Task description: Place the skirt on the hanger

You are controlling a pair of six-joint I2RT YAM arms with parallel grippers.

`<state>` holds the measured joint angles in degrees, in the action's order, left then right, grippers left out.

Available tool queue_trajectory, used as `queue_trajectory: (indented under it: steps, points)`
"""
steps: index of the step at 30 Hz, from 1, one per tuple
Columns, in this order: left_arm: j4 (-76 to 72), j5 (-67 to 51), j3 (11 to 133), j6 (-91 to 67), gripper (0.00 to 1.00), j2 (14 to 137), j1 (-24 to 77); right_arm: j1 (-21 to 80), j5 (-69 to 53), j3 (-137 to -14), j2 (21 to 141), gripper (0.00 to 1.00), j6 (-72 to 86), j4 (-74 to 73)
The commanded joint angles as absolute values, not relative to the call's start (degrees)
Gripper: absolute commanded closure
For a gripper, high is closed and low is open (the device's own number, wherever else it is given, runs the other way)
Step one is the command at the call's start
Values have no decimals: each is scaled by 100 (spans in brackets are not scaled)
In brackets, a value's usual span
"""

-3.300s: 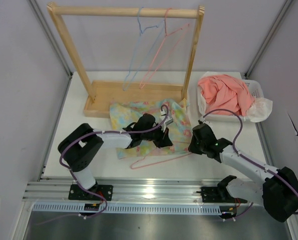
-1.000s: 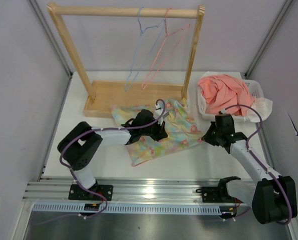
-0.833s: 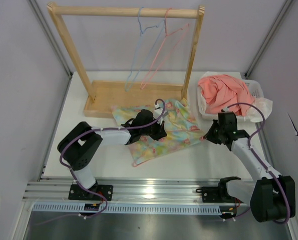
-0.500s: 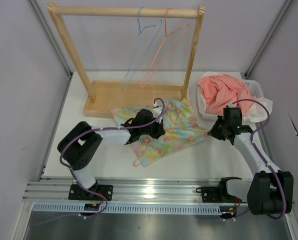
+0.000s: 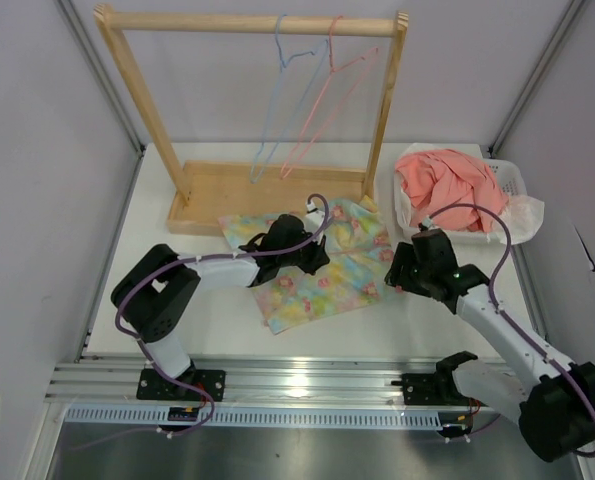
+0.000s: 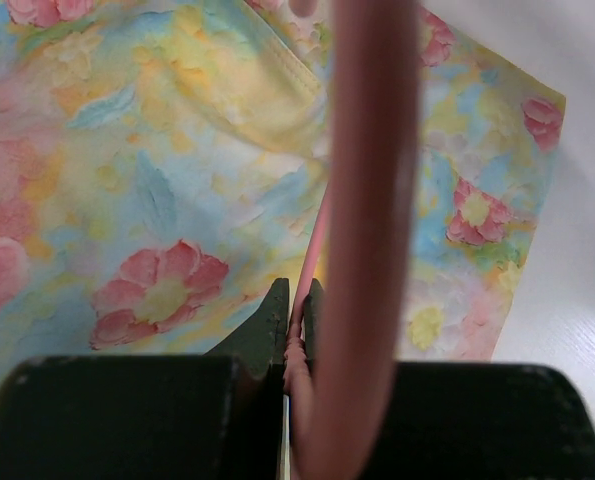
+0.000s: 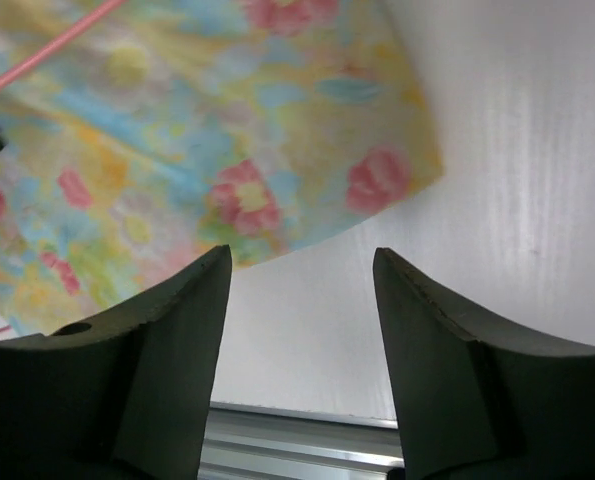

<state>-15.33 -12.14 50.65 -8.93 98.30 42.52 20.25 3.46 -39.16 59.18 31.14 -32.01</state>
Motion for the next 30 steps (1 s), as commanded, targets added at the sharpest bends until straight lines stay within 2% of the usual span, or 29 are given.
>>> queue_trajectory:
  steps: [1, 6, 10, 17, 23, 30]
  points:
    - [-554, -738, 5036, -167, 100, 10028, 4140, 2819, 1045, -4166, 5564, 40, 3647, -3410]
    - [-413, -879, 5177, -62, 100, 10081, 4131, 4286, 1247, -4201, 5773, 41, 3858, -2577]
    - [-290, -984, 5317, -18, 100, 10160, 4131, 5577, 1809, -4420, 6773, 41, 3762, -2049]
    - [-220, -932, 5493, -35, 100, 10310, 4087, 6537, 2171, -5088, 8329, 42, 3490, -1460]
    - [-202, -1107, 5563, -18, 100, 10345, 4043, 7153, 2294, -5519, 9261, 35, 3252, -1186]
    - [-53, -1186, 5669, 141, 100, 10336, 3964, 7576, 2390, -6002, 9861, 33, 3269, -1160]
